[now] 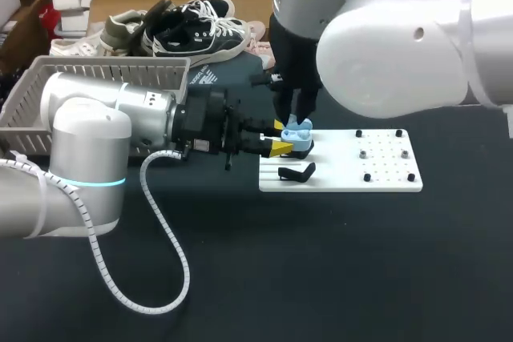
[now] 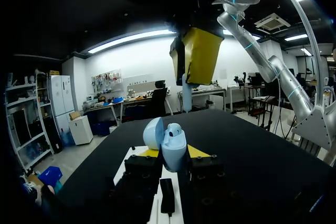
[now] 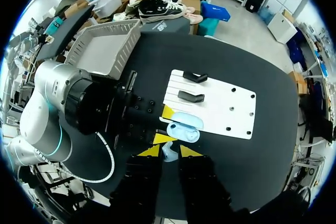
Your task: Pick up each earbud case from the left stands, insert the matching earbuds, close the lid, and place the case in the box.
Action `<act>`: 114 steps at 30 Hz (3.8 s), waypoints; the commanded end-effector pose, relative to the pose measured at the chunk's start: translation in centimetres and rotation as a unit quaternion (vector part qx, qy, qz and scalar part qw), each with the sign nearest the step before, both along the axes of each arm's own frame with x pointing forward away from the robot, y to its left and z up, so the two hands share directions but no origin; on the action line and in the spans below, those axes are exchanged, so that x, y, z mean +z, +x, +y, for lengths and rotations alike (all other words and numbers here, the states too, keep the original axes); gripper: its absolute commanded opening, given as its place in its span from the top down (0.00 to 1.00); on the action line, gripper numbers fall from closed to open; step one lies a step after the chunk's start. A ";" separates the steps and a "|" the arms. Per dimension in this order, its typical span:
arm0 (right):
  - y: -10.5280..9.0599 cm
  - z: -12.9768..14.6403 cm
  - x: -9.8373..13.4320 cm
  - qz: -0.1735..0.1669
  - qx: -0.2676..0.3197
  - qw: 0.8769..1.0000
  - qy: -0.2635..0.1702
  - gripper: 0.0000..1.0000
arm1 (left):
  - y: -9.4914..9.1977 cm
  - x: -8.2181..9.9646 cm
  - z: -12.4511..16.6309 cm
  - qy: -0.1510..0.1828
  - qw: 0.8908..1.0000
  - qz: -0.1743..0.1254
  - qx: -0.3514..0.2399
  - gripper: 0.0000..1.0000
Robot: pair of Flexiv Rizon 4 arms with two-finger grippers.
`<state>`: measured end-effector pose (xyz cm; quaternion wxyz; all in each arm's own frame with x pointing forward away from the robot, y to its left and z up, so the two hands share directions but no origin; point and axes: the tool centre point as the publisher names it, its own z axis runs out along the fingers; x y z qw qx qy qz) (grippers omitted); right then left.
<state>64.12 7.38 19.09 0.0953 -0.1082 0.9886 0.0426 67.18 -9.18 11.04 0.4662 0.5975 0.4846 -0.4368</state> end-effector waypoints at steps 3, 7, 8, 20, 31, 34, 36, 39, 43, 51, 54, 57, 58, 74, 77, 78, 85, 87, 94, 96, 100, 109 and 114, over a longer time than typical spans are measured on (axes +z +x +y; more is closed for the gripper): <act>0.0 -0.2 -0.6 -0.027 -0.011 1.000 0.003 1.00 | -0.1 0.0 0.0 -0.001 1.000 -0.001 0.001 1.00; 0.3 -0.3 -0.9 -0.035 -0.014 0.999 0.014 1.00 | -0.1 0.0 0.0 -0.001 1.000 -0.001 0.001 1.00; 0.4 -0.3 -1.0 -0.035 -0.014 0.999 0.014 1.00 | -0.1 0.0 0.0 -0.001 1.000 -0.001 0.001 1.00; 1.1 -0.2 -2.1 -0.032 -0.021 0.999 0.030 1.00 | -0.1 0.0 0.0 -0.001 1.000 -0.001 0.001 1.00; 1.4 0.0 -2.6 -0.031 -0.024 0.999 0.031 1.00 | -0.1 0.0 0.0 -0.001 1.000 -0.001 0.001 1.00; 1.5 0.1 -2.7 -0.031 -0.025 0.999 0.032 1.00 | -0.1 0.0 0.0 -0.001 1.000 -0.001 0.001 1.00; 1.5 0.1 -2.8 -0.032 -0.025 0.999 0.031 1.00 | -0.1 0.0 0.0 -0.001 1.000 -0.001 0.001 1.00; 1.7 0.2 -3.0 -0.035 -0.028 0.999 0.031 1.00 | -0.1 0.0 0.0 -0.001 1.000 -0.001 0.001 1.00; 1.8 0.1 -3.2 -0.035 -0.032 0.998 0.031 1.00 | -0.1 0.0 0.0 -0.001 1.000 -0.001 0.001 1.00; 1.8 0.3 -3.2 -0.033 -0.032 0.998 0.030 1.00 | -0.1 0.0 0.0 -0.001 1.000 -0.001 0.001 1.00; 1.8 0.3 -3.3 -0.033 -0.033 0.998 0.029 1.00 | -0.1 0.0 0.0 -0.001 1.000 -0.001 0.001 1.00; 1.9 0.3 -3.5 -0.032 -0.036 0.998 0.028 1.00 | -0.1 0.0 0.0 -0.001 1.000 -0.001 0.001 1.00; 1.9 0.3 -3.5 -0.031 -0.036 0.998 0.027 1.00 | -0.1 0.0 0.0 -0.001 1.000 -0.001 0.001 1.00; 1.8 0.7 -3.1 -0.030 -0.036 0.999 0.022 0.13 | -0.1 0.0 0.0 -0.001 1.000 -0.001 0.001 1.00; 1.5 0.5 -2.3 -0.037 -0.039 0.998 0.026 0.04 | -0.1 0.0 0.0 -0.001 1.000 -0.001 0.001 1.00; 1.4 0.3 -1.9 -0.041 -0.043 0.998 0.030 0.01 | -0.1 0.0 0.0 -0.001 1.000 -0.001 0.001 1.00; 3.5 -2.6 -0.8 -0.068 -0.132 0.989 0.026 0.00 | -0.1 0.0 0.0 -0.001 1.000 -0.001 0.001 1.00; 4.3 -3.5 -0.9 -0.072 -0.163 0.984 0.019 0.00 | -0.1 0.0 0.0 -0.001 1.000 -0.001 0.001 1.00; 6.0 -4.8 -1.7 -0.076 -0.201 0.977 0.002 0.00 | -0.1 0.0 0.0 -0.001 1.000 -0.001 0.001 1.00; 6.3 -5.0 -2.2 -0.076 -0.207 0.975 -0.006 0.00 | -0.1 0.0 0.0 -0.001 1.000 -0.001 0.001 1.00; 6.6 -5.4 -3.2 -0.072 -0.212 0.975 -0.015 0.00 | -0.1 0.0 0.0 -0.001 1.000 -0.001 0.001 1.00; 6.4 -6.3 -4.3 -0.057 -0.220 0.974 -0.018 0.00 | -0.1 0.0 0.0 -0.001 1.000 -0.001 0.001 1.00; 5.7 -6.6 -4.3 -0.048 -0.219 0.974 -0.015 0.00 | -0.1 0.0 0.0 -0.001 1.000 -0.001 0.001 1.00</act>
